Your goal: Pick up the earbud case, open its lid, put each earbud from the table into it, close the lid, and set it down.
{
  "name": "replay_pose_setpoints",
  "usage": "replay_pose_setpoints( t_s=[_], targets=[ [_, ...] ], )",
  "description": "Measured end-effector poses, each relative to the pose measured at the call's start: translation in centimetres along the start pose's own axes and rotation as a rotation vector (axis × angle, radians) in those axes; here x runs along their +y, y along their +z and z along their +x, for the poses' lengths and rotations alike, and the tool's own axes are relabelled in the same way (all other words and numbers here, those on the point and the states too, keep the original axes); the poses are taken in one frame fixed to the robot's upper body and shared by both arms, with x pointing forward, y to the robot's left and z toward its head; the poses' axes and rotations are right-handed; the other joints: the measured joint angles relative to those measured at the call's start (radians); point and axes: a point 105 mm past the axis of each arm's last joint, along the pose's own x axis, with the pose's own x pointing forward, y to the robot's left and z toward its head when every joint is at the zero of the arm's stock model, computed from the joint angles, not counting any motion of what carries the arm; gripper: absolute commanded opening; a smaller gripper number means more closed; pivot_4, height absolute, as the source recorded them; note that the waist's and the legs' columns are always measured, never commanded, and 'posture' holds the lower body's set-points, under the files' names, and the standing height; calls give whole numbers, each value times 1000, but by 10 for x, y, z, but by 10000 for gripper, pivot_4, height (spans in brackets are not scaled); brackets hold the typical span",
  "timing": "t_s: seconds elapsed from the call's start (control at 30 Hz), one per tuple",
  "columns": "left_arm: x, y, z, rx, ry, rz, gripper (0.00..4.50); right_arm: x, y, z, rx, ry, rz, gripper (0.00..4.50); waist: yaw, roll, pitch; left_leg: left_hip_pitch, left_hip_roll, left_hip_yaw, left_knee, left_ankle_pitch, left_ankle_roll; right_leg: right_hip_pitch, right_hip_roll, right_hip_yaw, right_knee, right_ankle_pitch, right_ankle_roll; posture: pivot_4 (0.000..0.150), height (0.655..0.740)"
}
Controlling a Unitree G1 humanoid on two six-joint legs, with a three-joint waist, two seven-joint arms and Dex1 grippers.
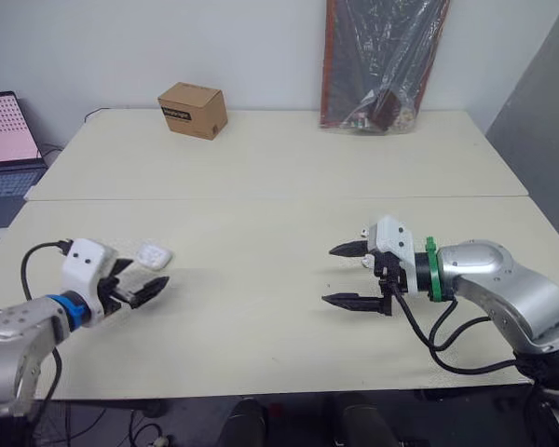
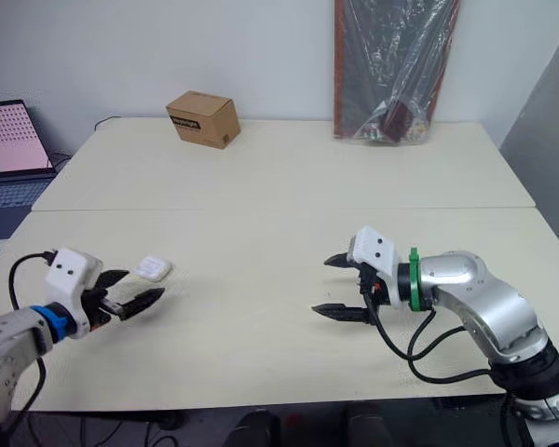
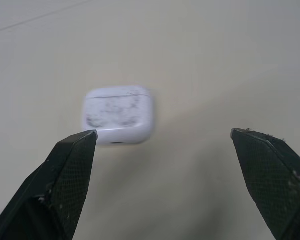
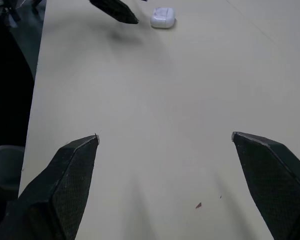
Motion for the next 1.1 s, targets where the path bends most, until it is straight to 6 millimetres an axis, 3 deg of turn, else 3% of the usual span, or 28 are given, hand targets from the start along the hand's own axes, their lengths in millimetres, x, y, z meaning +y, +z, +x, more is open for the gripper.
replay_pose_setpoints(
  t_s=[0.17,0.33,0.77,1.1],
  targets=[
    [15,10,8,-13,-13,13,45000,0,1,0,-2,22,-16,44656,-1,0,0,0,0,0,0,0,0,0,0,0,1,1,-2,1500,7400],
    [24,6,23,26,-40,28,45000,2,3,0,-2,22,-27,44656,-1,0,0,0,0,0,0,0,0,-1,0,0,1,2,-3,1500,7400],
    [19,-17,40,106,-71,-23,45000,4,13,-1,-8,11,-71,44656,-2,0,0,0,0,0,0,0,0,-1,0,0,2,2,-3,1500,7400],
    [18,-17,40,138,-50,-46,45000,-2,17,-2,-10,1,-98,44656,-2,0,0,0,0,0,0,0,0,-1,0,0,2,2,-3,1500,7400]
  ],
)
